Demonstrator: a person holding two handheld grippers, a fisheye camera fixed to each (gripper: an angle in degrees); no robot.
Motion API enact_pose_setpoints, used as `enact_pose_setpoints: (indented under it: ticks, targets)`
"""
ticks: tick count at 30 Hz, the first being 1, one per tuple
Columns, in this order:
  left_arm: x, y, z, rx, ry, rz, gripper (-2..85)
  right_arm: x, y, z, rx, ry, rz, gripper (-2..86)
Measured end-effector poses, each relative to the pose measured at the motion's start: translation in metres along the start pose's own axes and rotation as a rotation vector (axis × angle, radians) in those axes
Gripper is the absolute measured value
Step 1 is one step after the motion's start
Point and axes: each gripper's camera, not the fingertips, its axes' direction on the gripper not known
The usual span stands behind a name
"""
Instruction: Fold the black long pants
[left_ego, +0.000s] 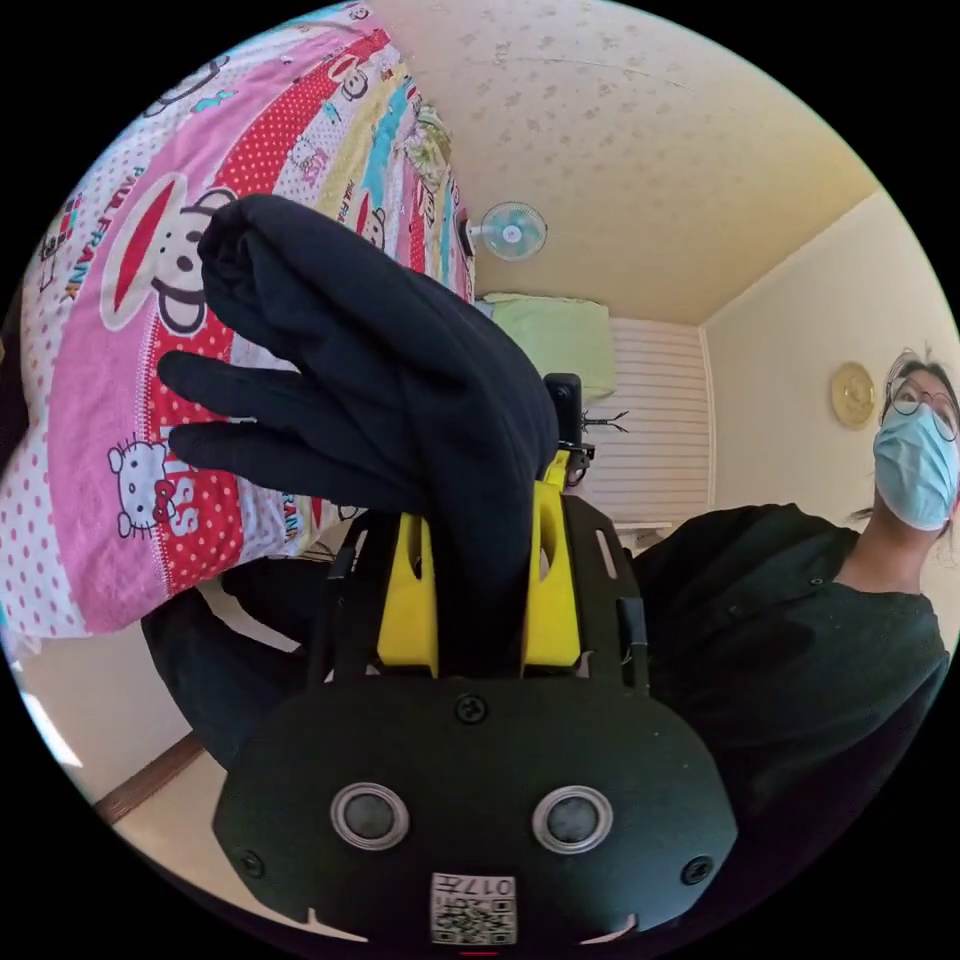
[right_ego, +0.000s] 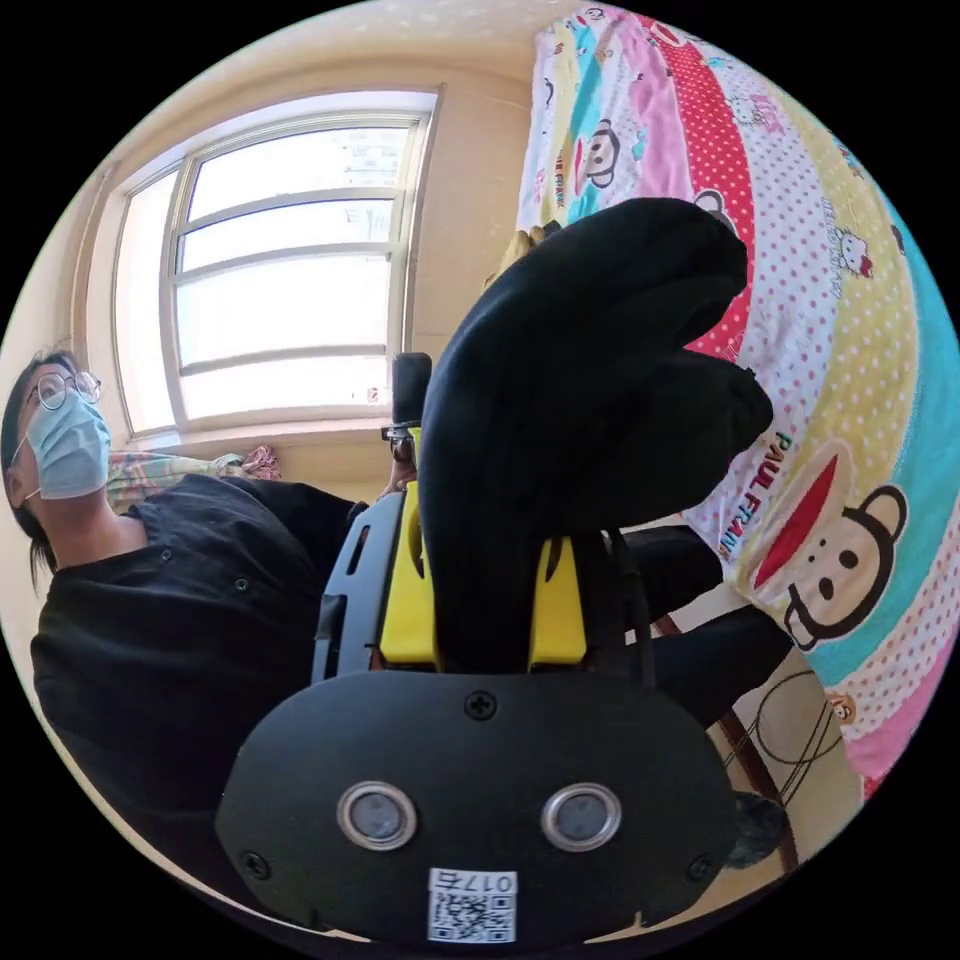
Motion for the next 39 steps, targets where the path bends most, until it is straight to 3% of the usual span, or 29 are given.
enact_pose_setpoints:
  ticks: [6, 10, 14, 16, 18, 20, 24, 32, 36, 39]
  targets:
    - [0.066, 0.017, -0.153, 0.262, -0.255, 0.194, 13.8, -0.105, -0.143, 0.097, -0.118, 0.02, -0.395, 14.2]
    - [0.051, 0.031, -0.223, 0.375, -0.435, 0.255, 14.2, -0.133, -0.221, 0.182, -0.155, 0.052, -0.612, 15.1]
    - [-0.071, 0.032, -0.239, 0.424, -0.435, -0.007, 15.8, -0.08, -0.28, 0.268, -0.231, 0.166, -0.542, 16.5]
    - [-0.179, 0.037, -0.215, 0.452, -0.437, -0.327, 16.8, -0.014, -0.31, 0.329, -0.309, 0.336, -0.347, 17.5]
    - [-0.235, 0.038, -0.182, 0.419, -0.476, -0.524, 17.5, 0.033, -0.318, 0.367, -0.371, 0.476, -0.18, 18.1]
    - [-0.256, 0.043, -0.16, 0.444, -0.49, -0.558, 18.0, 0.054, -0.317, 0.384, -0.413, 0.543, -0.094, 18.9]
    - [-0.249, 0.053, -0.136, 0.49, -0.551, -0.532, 18.7, 0.038, -0.313, 0.364, -0.447, 0.583, -0.135, 18.7]
    - [-0.234, 0.075, -0.091, 0.337, -0.67, -0.602, 19.2, 0.036, -0.26, 0.206, -0.32, 0.431, 0.114, 8.3]
    - [-0.235, 0.101, -0.051, 0.232, -0.557, -0.707, 13.0, 0.006, -0.201, 0.102, -0.165, 0.5, 0.214, 3.5]
    - [-0.212, 0.089, -0.001, 0.148, -0.524, -0.609, 7.5, -0.03, -0.162, 0.03, -0.083, 0.592, 0.179, 1.8]
